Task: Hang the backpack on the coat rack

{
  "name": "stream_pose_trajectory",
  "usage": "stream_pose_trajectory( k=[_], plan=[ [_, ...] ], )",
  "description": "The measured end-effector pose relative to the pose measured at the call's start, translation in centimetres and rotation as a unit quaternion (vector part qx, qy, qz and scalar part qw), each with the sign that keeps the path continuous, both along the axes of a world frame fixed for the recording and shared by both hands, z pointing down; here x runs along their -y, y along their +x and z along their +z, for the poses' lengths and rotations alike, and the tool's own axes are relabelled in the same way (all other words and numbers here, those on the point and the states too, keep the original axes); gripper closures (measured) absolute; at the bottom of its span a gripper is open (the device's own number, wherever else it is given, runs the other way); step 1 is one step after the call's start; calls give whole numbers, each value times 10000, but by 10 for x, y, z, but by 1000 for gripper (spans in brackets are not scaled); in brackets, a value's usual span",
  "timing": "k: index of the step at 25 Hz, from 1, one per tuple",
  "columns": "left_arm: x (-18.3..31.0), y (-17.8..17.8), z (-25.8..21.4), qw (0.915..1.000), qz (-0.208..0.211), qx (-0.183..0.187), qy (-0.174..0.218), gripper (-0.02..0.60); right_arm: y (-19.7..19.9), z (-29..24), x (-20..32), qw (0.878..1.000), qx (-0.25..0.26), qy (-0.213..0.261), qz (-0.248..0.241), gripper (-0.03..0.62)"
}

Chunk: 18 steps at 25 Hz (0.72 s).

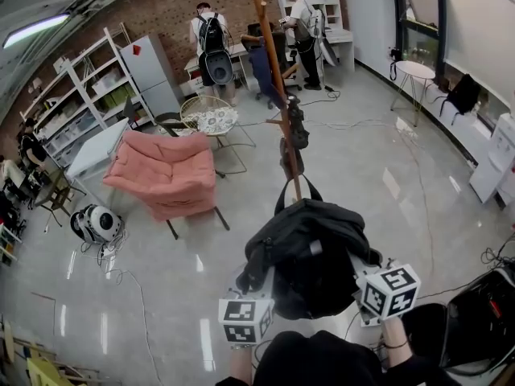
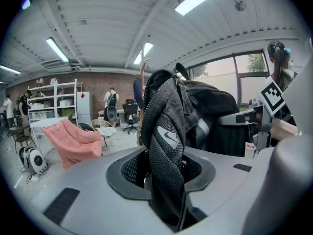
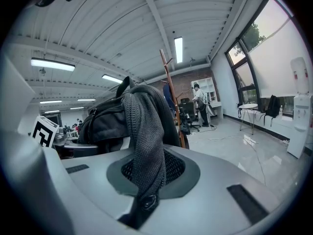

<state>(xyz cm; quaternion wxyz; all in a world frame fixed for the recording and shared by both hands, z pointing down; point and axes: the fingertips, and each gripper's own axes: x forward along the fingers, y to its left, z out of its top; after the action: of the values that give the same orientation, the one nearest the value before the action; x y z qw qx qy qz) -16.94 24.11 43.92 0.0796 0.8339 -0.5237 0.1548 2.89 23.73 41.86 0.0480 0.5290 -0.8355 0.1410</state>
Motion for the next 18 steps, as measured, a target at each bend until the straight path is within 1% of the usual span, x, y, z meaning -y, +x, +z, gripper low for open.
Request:
stream_pose_trajectory(
  k=[8,13,18],
  plan=[
    [35,10,7,9999,26,24,-159,436,10,8,35,9999,67,-145,48,565],
    [76,17,20,9996,66,1,-272,436,16,22,75,9995,73,-288,115,565],
    [124,14,25,9992,162,-46,-354,436,14,24,122,9992,84,-324,219,565]
  ],
)
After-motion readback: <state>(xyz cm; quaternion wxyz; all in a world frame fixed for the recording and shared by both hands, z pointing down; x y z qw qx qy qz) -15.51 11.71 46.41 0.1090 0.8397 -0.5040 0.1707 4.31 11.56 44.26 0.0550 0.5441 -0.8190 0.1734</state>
